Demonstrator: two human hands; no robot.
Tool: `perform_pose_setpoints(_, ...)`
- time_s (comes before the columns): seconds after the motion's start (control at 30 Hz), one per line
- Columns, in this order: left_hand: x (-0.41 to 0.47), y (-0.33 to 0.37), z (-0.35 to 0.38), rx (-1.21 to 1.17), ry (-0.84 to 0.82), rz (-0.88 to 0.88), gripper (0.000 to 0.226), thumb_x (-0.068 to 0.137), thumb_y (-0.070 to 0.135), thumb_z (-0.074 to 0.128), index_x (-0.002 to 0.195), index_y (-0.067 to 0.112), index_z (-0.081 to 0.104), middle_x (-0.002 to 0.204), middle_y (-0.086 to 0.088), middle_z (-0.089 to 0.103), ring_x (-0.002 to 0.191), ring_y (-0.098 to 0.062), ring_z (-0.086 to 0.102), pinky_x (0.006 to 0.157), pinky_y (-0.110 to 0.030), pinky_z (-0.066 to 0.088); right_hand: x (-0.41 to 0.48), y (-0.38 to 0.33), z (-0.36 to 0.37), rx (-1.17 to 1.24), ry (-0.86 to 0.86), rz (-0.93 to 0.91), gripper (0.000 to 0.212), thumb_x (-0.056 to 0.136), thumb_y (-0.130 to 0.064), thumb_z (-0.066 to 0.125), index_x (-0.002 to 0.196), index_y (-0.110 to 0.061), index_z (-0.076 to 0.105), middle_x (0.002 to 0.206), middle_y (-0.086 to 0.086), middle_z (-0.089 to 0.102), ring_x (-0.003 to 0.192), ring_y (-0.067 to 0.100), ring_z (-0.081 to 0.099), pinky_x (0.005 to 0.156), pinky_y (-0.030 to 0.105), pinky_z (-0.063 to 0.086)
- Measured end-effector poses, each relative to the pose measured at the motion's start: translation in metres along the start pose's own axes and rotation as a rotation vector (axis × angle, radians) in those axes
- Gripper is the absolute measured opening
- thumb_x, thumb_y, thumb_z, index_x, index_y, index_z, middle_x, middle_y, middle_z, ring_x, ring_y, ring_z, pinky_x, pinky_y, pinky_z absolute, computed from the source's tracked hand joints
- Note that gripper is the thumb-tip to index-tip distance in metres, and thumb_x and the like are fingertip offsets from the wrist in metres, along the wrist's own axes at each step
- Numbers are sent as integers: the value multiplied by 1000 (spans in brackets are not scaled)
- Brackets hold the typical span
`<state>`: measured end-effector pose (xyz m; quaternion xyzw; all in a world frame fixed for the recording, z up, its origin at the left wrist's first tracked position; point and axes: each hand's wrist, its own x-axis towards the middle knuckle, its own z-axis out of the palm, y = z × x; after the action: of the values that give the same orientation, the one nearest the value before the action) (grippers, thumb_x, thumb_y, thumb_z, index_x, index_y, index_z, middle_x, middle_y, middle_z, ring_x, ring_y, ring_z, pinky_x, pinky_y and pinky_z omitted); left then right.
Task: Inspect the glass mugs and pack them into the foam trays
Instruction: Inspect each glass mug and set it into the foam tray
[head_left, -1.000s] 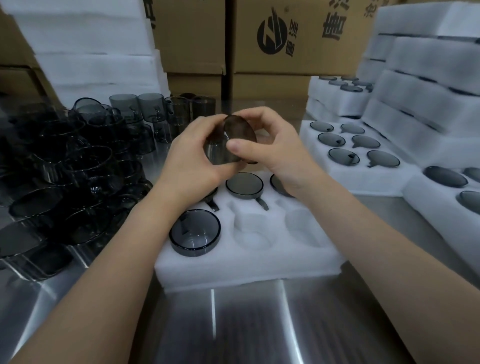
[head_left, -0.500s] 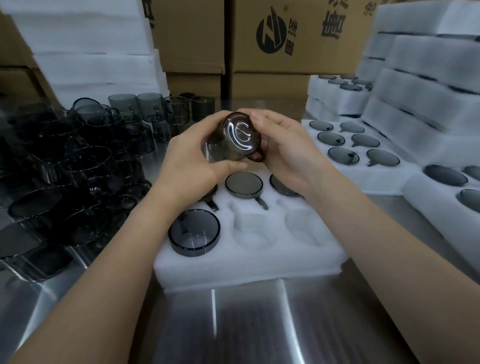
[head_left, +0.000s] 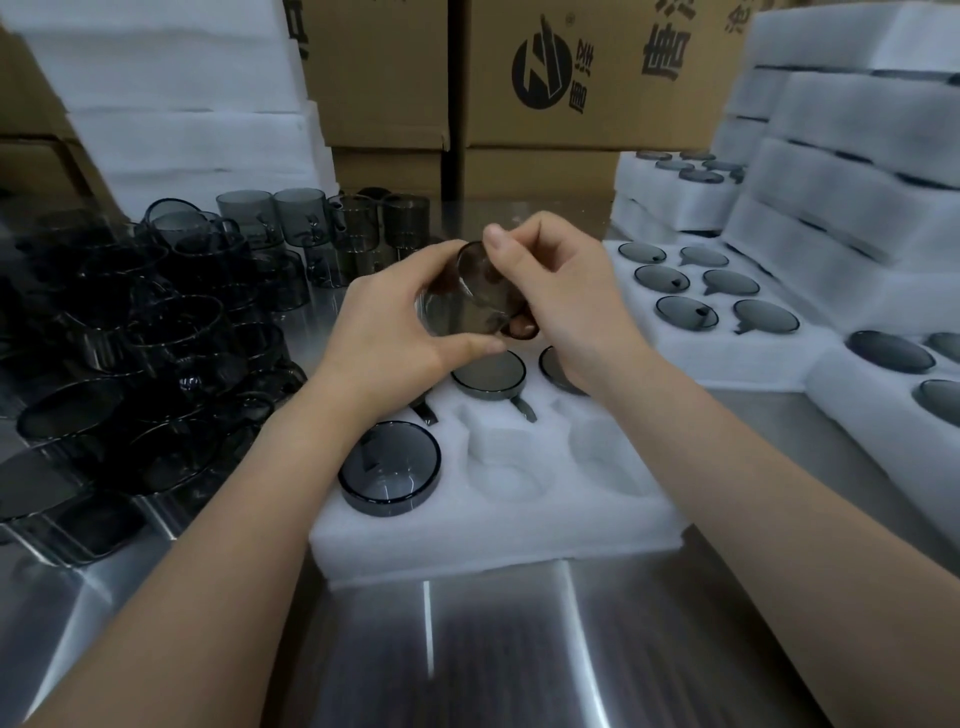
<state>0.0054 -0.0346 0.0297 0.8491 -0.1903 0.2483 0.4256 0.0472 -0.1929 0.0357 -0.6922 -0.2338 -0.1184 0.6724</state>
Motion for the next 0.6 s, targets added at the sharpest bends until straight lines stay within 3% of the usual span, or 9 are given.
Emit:
perform_pose_setpoints(0.1,1,1,0,-56,58,-35,65,65,37,87,123,28,60,108,23,63,103,8,58,93,-12,44,2,-1,-1,110,0,51,13,93,-30,60,84,-25,66,82,3,64,60,8,59,49,24,47)
perform_pose_setpoints(0.17,2,-1,-1,-130,146,-65,59,67,37,83,120,25,60,108,20,65,101,6,60,94,-17,47,4,-2,-2,206,-22,133,14,89,-34,63,91,-21,60,88,9,61,65,12,62,57,32,53)
perform_pose_setpoints(0.33,1,-4,-3,-211,176,-83,57,74,24,80,126,20,57,116,10,65,110,-5,61,101,-32,48,2,-1,-2,-4,-199,174,32,90,-48,56,66,-27,61,62,1,59,57,17,58,56,32,51)
perform_pose_setpoints(0.43,1,-5,-3,-246,159,-84,58,73,24,79,126,21,56,117,10,65,110,-6,61,101,-32,48,1,-2,-1,68,-248,161,38,96,-43,50,65,-25,62,56,-2,55,52,14,52,54,26,48)
perform_pose_setpoints(0.6,1,-3,-3,-266,160,-106,47,76,31,74,120,20,59,114,8,67,107,-6,63,98,-31,49,1,-3,-3,265,-326,175,35,98,-34,46,71,-20,63,56,-1,50,53,16,48,56,26,45)
